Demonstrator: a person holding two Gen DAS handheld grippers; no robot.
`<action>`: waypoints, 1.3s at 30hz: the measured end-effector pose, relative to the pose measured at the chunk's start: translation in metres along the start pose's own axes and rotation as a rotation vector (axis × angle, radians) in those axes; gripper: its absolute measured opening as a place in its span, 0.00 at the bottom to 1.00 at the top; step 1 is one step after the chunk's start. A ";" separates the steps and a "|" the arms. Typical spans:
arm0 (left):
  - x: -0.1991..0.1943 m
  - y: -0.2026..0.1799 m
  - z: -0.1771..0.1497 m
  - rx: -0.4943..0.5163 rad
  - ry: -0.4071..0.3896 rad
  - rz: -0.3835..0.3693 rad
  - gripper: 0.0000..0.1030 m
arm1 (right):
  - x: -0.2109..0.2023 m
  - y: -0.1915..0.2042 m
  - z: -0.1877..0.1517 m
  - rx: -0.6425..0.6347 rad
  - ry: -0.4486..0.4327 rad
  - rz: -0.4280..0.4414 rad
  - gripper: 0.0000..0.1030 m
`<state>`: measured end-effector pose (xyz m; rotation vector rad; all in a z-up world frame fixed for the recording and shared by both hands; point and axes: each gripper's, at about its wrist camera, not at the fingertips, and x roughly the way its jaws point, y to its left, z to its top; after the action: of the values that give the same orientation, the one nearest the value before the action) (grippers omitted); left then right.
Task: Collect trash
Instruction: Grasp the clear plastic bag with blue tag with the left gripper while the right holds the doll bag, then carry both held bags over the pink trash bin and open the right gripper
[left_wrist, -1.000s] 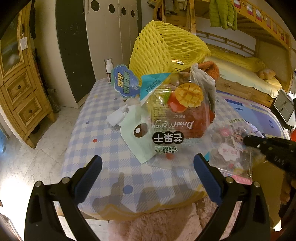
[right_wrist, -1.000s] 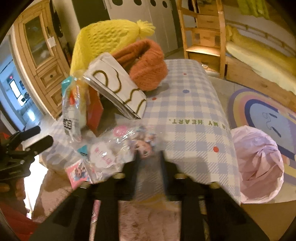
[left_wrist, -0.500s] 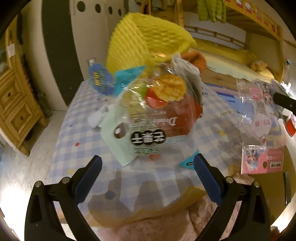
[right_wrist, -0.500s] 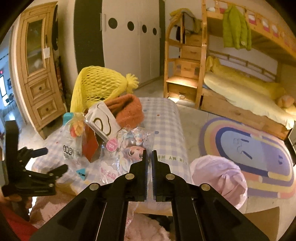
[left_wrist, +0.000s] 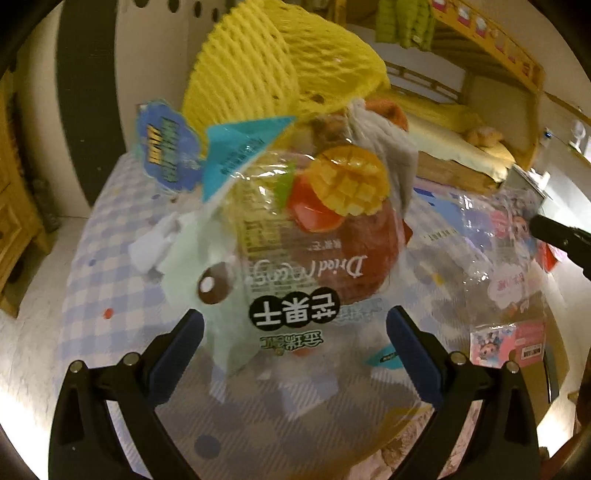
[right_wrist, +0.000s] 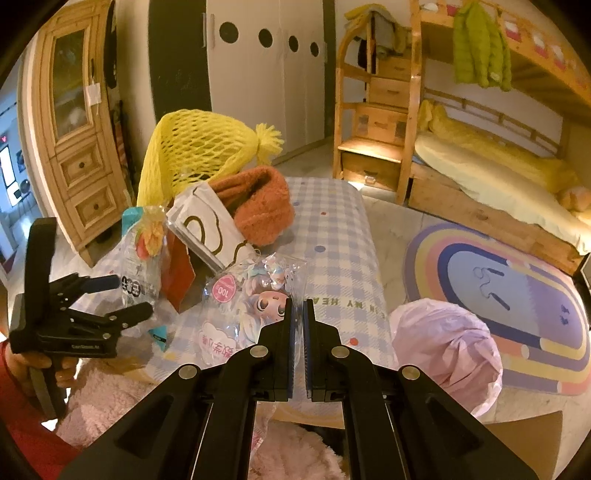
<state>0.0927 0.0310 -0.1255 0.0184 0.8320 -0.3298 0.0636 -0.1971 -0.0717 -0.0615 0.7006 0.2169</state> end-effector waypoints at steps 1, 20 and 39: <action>0.002 0.002 0.000 0.005 0.001 -0.015 0.93 | 0.000 0.001 0.000 -0.003 0.002 0.001 0.04; -0.041 -0.020 -0.014 0.077 -0.102 -0.063 0.08 | -0.025 0.009 -0.004 -0.016 -0.016 0.011 0.04; -0.057 -0.134 0.026 0.314 -0.206 -0.158 0.07 | -0.059 -0.084 -0.018 0.159 -0.051 -0.264 0.04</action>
<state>0.0359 -0.0834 -0.0514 0.2090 0.5720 -0.5988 0.0267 -0.2920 -0.0488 0.0041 0.6498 -0.0905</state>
